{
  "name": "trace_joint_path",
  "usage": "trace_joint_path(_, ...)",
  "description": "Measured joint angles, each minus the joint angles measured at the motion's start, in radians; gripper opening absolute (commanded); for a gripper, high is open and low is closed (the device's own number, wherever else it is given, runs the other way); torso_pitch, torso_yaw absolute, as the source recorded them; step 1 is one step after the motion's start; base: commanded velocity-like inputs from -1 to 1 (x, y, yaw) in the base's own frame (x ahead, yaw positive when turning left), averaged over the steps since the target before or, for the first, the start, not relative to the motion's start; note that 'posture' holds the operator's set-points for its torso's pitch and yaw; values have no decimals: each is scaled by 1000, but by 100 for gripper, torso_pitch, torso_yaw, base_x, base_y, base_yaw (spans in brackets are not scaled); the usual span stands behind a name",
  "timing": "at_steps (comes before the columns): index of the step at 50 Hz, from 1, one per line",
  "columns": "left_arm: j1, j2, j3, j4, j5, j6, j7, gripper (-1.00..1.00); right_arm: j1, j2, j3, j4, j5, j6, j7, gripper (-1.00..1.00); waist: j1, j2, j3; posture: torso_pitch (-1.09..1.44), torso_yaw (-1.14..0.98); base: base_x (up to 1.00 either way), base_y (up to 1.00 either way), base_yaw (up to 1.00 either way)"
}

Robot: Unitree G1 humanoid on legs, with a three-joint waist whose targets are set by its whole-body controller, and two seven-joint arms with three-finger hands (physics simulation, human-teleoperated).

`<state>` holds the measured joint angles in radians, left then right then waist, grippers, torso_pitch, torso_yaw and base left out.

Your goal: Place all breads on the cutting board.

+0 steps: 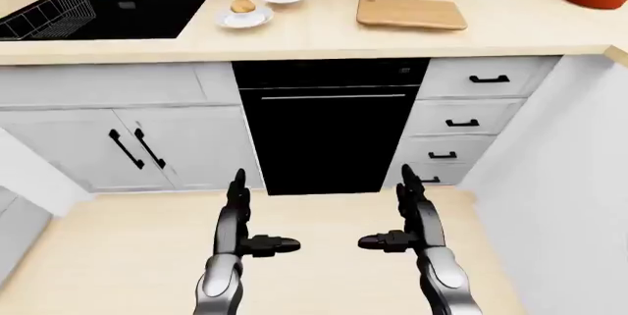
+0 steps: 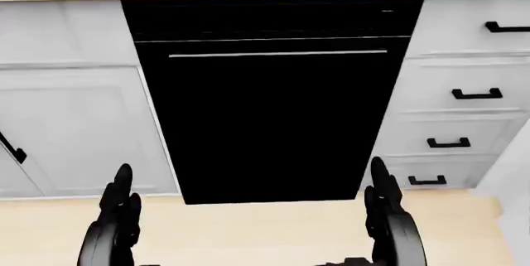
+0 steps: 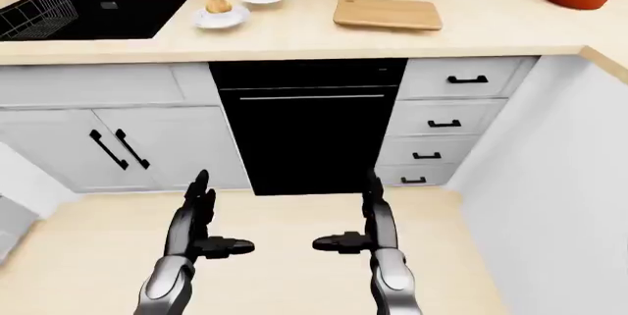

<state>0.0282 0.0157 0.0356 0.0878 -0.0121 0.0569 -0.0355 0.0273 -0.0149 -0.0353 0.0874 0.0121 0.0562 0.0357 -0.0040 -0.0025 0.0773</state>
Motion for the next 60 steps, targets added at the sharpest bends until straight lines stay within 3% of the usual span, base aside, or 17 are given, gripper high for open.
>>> trace_joint_path(1, 2, 1, 1, -27, -1, 7, 1, 100, 0, 1, -1, -23, 7, 7, 2, 100, -1, -4, -9, 0, 0, 0, 0, 0)
trace_joint_path(3, -15, 1, 2, -94, -4, 3, 3, 100, -17, -3, -5, -80, 9, 2, 0, 100, 7, -4, -59, 0, 0, 0, 0, 0)
trace_joint_path(5, -19, -1, 0, -107, -5, -10, 4, 100, -16, 0, -1, -96, 12, -9, 3, 100, 8, -10, -41, 0, 0, 0, 0, 0)
trace_joint_path(8, -12, -1, -2, -68, -8, -17, 0, 100, 0, -1, 5, -84, 12, -1, 11, 100, 8, -7, -58, 0, 0, 0, 0, 0)
trace_joint_path(15, -1, -2, 0, -80, -13, 14, -2, 100, 5, -6, 4, -109, -15, 48, -2, 100, 8, -4, -58, 0, 0, 0, 0, 0)
trace_joint_path(20, -18, 5, 19, -110, -23, 52, 3, 100, -15, -18, 7, -231, -64, 189, 4, 100, 10, -6, -67, 0, 0, 0, 0, 0)
trace_joint_path(25, -93, 38, 61, -202, -46, 221, 18, 100, -96, -51, -56, -383, -60, 379, 34, 100, 11, -8, -67, 0, 0, 0, 0, 0)
trace_joint_path(29, -220, 80, 104, -355, -69, 444, 34, 100, -205, -75, -78, -454, -74, 526, 35, 100, 8, -8, -71, 0, 0, 0, 0, 0)
trace_joint_path(34, -439, 147, 153, -417, -125, 667, 59, 100, -436, -115, -93, -535, -45, 788, 13, 100, 9, 2, -76, 0, 0, 0, 0, 0)
trace_joint_path(38, -587, 191, 165, -344, -170, 777, 81, 100, -558, -152, -96, -532, 0, 912, 26, 100, 10, 1, -69, 0, 0, 0, 0, 0)
trace_joint_path(43, -840, 276, 170, -189, -235, 915, 122, 100, -815, -234, -114, -385, 41, 1062, 36, 100, 8, 2, -44, 0, 0, 0, 0, 0)
trace_joint_path(51, -1223, 387, 154, 168, -258, 903, 116, 100, -1179, -298, -106, -89, 67, 1069, 18, 100, 5, 5, -36, 0, 0, 0, 0, 0)
trace_joint_path(54, -1279, 400, 149, 224, -260, 869, 105, 100, -1236, -293, -96, -17, 73, 1046, 15, 100, 6, 7, -31, 0, 0, 4, 0, 0)
trace_joint_path(60, -1293, 427, 151, 231, -269, 881, 103, 100, -1264, -299, -93, 10, 95, 1068, 7, 100, 7, 8, -15, 0, 0, 4, 0, 0)
